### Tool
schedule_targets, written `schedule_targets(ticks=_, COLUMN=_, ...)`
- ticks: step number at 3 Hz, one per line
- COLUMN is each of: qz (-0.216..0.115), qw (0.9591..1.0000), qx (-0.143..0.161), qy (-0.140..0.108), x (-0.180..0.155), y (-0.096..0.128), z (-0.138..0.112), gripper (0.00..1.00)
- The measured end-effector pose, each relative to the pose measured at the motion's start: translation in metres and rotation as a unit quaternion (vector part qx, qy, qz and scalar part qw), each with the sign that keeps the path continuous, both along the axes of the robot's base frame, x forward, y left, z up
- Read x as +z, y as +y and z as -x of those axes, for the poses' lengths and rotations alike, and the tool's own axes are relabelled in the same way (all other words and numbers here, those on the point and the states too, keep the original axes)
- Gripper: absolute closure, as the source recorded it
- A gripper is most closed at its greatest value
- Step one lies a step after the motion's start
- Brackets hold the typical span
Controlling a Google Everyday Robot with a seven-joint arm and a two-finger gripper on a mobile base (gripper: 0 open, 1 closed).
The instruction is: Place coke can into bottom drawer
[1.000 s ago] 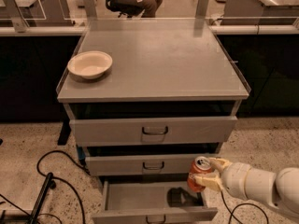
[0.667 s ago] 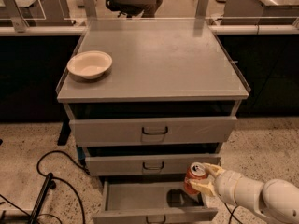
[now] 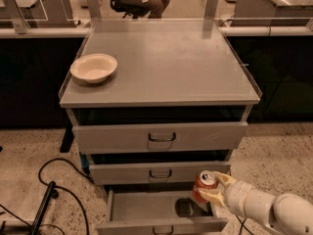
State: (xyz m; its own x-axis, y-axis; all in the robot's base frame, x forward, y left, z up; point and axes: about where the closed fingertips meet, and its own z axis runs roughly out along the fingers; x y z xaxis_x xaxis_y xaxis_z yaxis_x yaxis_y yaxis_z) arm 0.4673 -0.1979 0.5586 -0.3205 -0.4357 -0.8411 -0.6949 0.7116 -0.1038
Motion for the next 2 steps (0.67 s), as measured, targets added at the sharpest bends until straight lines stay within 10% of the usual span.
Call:
schedule_targets(ticks=1, qz=0.027, qw=0.9971, qx=-0.005, qy=-0.072, x=-0.016, y=0.000, z=-0.003, gripper=1.00)
schedule_targets(ticks=2, qz=0.070, qw=0.9848, qx=-0.011, qy=-0.158, x=-0.043, y=0.016, z=-0.018, gripper=1.00)
